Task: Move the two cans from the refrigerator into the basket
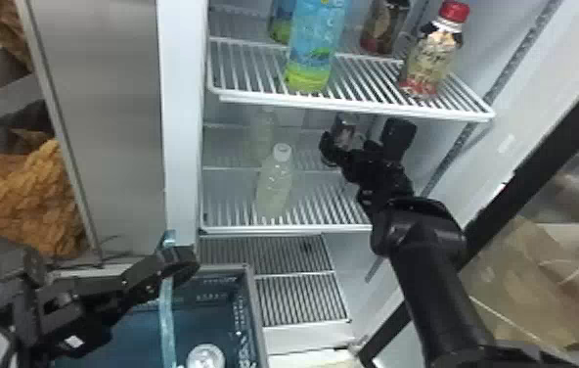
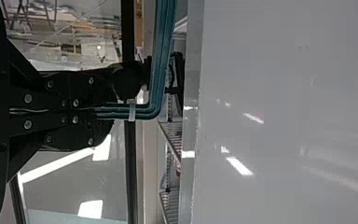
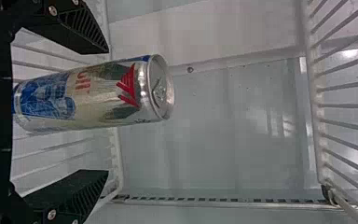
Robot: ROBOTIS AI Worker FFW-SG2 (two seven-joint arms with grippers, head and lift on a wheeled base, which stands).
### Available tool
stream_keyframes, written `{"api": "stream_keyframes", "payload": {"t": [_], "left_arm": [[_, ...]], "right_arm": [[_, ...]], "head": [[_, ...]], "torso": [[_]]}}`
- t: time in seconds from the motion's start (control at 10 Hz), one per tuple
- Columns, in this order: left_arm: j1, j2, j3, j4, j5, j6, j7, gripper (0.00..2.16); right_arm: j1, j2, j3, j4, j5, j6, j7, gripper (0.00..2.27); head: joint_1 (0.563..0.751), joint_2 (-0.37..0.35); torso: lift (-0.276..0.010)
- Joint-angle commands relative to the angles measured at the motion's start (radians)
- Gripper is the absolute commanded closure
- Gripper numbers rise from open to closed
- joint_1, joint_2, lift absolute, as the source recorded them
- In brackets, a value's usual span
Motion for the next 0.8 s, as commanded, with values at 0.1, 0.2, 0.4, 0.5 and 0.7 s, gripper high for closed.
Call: {"api": "stream_keyframes", "payload": {"t": [0.1, 0.2, 0.4, 0.5, 0.7], "left_arm": [[-0.008, 0.000, -0.005, 0.001, 0.003, -0.005, 0.005, 1.20], [-0.008, 0.000, -0.007, 0.001, 0.003, -0.005, 0.006, 1.20], [-0.013, 0.000, -0.009, 0.001, 0.003, -0.007, 0.012, 1.20], [-0.013, 0.000, -0.011, 0.001, 0.003, -0.010, 0.014, 1.20], [-0.015, 0.000, -0.011, 0.004, 0.003, -0.010, 0.017, 1.20]], "right_arm": [[-0.040, -0.006, 0.002, 0.044, 0.027, -0.001, -0.001, 0.12], [-0.050, -0.006, 0.002, 0.057, 0.035, -0.001, -0.003, 0.12], [-0.062, -0.007, 0.000, 0.076, 0.037, -0.001, -0.003, 0.12], [-0.065, -0.007, 0.000, 0.081, 0.037, -0.001, -0.003, 0.12], [-0.080, -0.012, 0.000, 0.106, 0.029, 0.003, -0.003, 0.24]], "head": [[0.693, -0.290], [0.691, -0.291], [0.685, -0.292], [0.685, -0.293], [0.683, -0.294]], "torso": [[-0.218], [-0.218], [-0.218], [-0.218], [-0.218]]}}
